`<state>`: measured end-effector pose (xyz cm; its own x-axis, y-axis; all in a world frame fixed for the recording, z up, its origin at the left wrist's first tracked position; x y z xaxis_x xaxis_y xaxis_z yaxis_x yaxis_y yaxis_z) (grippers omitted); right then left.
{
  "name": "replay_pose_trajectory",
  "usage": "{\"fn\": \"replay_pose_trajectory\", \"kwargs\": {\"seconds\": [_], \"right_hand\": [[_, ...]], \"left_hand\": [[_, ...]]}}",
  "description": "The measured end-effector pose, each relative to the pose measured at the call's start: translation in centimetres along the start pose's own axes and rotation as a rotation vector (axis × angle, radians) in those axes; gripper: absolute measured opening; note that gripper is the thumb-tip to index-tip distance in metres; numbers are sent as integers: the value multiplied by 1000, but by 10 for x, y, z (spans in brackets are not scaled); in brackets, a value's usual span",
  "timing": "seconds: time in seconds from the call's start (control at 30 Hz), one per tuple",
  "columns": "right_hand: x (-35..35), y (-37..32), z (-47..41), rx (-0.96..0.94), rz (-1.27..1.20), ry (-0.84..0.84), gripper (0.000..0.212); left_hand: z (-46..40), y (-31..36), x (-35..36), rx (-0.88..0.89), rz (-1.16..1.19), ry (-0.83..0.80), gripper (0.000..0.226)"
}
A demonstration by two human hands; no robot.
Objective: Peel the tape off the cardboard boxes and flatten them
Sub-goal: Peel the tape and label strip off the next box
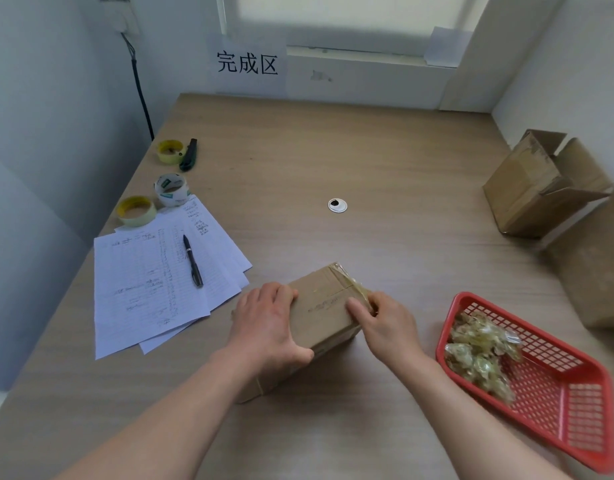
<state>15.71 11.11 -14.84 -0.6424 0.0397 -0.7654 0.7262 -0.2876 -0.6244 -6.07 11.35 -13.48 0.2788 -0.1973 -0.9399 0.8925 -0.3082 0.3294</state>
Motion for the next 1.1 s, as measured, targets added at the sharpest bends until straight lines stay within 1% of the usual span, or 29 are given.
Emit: {"fn": "replay_pose_trajectory", "kwargs": {"seconds": [0.07,0.13,0.27,0.43,0.5,0.57,0.67,0.77,0.83,0.9,0.97,1.0,1.03,1.07,1.1], "right_hand": [[-3,-7,6,-36,13,106,40],[-8,-6,8,-43,-16,164,44],[-14,-11,3,-81,51,155,44],[-31,-30,0,-133,10,185,56],[-35,-34,-2,-93,-28,162,56],[-39,-37,-9,-45,-81,116,55],[-37,-35,-18,65,-226,-1,55],[-26,-26,-21,181,-322,-100,51],[-17,-20,-20,239,-370,-139,49],[-10,-12,-17,310,-443,-153,44],[-9,-10,-17,348,-505,-111,41],[-10,-11,-18,353,-527,-82,42],[-10,-13,-19,354,-544,-55,42],[-9,-15,-20,355,-560,-34,42],[-9,-17,-20,357,-574,-18,41]], "left_hand": [[0,1,-1,4,-6,-6,98],[0,1,-1,2,5,-19,97],[0,1,-4,-3,29,-61,96],[-13,-3,-38,46,122,-141,98],[-14,-8,-46,36,177,-194,95],[-15,-16,-51,-4,299,-275,94],[-20,-29,-60,-44,450,-371,92],[-24,-33,-65,-44,471,-441,79],[-27,-35,-65,-61,437,-453,61],[-32,-36,-69,-95,329,-399,43],[-39,-31,-82,-75,65,-234,34],[-41,-23,-88,-28,-69,-131,34],[-41,-15,-88,12,-153,-47,35],[-39,-10,-85,25,-192,13,36],[-37,-7,-77,15,-209,37,43]]}}
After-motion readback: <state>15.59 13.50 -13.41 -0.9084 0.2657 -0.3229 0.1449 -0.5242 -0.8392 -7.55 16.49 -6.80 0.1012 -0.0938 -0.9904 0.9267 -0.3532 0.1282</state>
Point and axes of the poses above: each hand's wrist, its own z-axis away from the middle knuckle, its own x-axis out of the palm, y = z × x, the point moved 10 cm from there along -z, towards the middle knuckle, and after that the axes turned 7 degrees about x, right-handed, at the moved point
